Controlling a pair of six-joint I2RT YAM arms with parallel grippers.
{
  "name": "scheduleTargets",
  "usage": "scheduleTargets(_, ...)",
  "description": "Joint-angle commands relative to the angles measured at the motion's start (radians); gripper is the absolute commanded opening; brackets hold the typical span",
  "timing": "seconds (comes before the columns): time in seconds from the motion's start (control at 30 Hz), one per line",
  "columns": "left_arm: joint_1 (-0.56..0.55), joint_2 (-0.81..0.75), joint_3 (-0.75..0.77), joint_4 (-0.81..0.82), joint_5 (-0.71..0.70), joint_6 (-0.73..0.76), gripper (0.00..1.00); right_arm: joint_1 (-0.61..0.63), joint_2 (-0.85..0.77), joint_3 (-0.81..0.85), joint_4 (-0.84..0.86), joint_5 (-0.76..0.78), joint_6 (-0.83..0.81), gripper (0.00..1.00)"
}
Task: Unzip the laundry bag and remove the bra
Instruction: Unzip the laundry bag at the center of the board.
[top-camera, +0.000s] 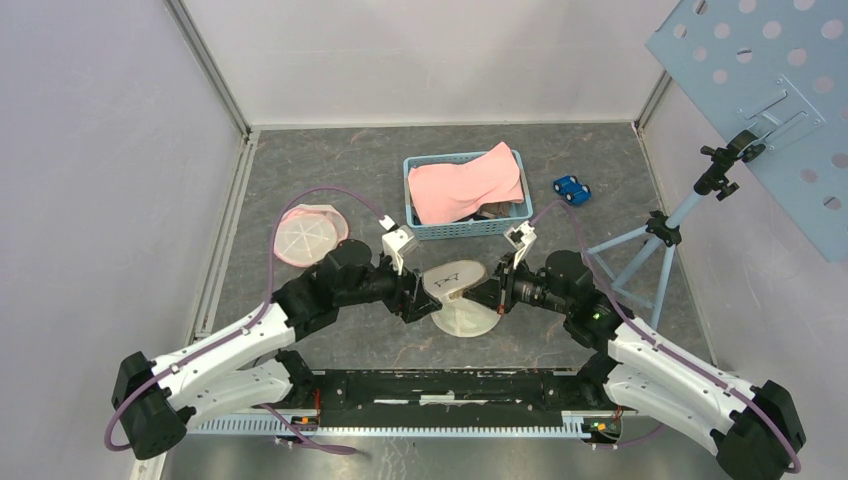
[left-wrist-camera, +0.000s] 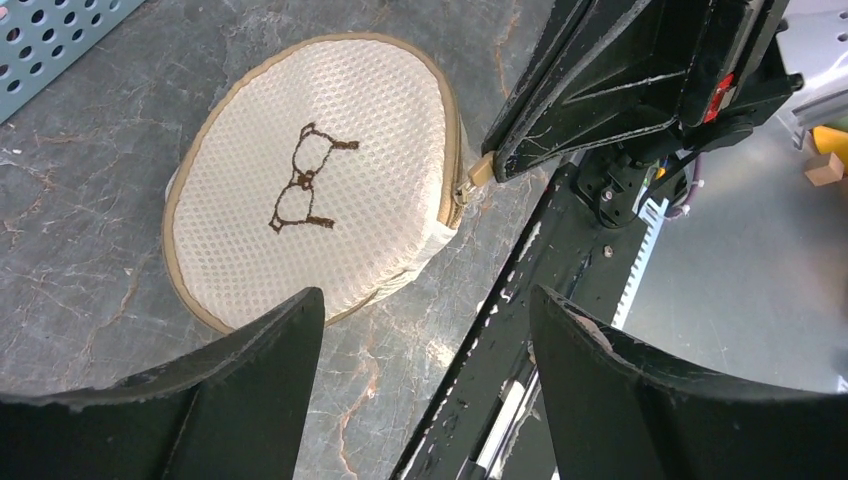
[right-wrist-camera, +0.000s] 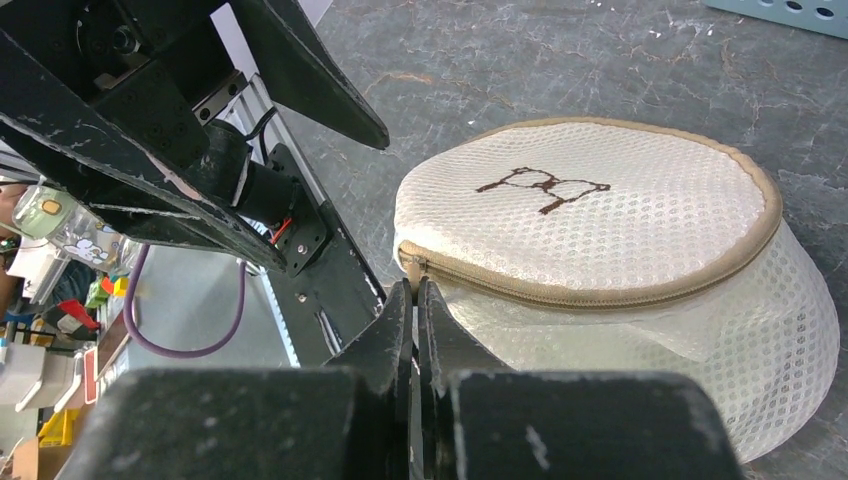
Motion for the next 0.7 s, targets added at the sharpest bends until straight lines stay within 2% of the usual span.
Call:
scheduleTargets(0.0,0.002,-0.004,0.042,0.033,0.01,0.071,0.82,-0.003,-0.019,-0.012,0.065,-0.003,0.004,0.0)
scheduleTargets(0.13,0.003,0.02,0.044,0.033,0.065,0.145,0.8,-0.003,-0.011,-0.011,0.079,-0.02,0.003,0.0)
scheduleTargets(0.3,-0.001,0.096,0.081,0.002,0.097,0.193,0.67,-0.002,-0.005,-0.009,0.087,-0.033,0.003,0.0)
scheduleTargets(0.67,-0.022,0.173,0.134,-0.002,0.103,0.258,0.54,-0.002,0.002,-0.023,0.11,-0.041,0.011,0.0)
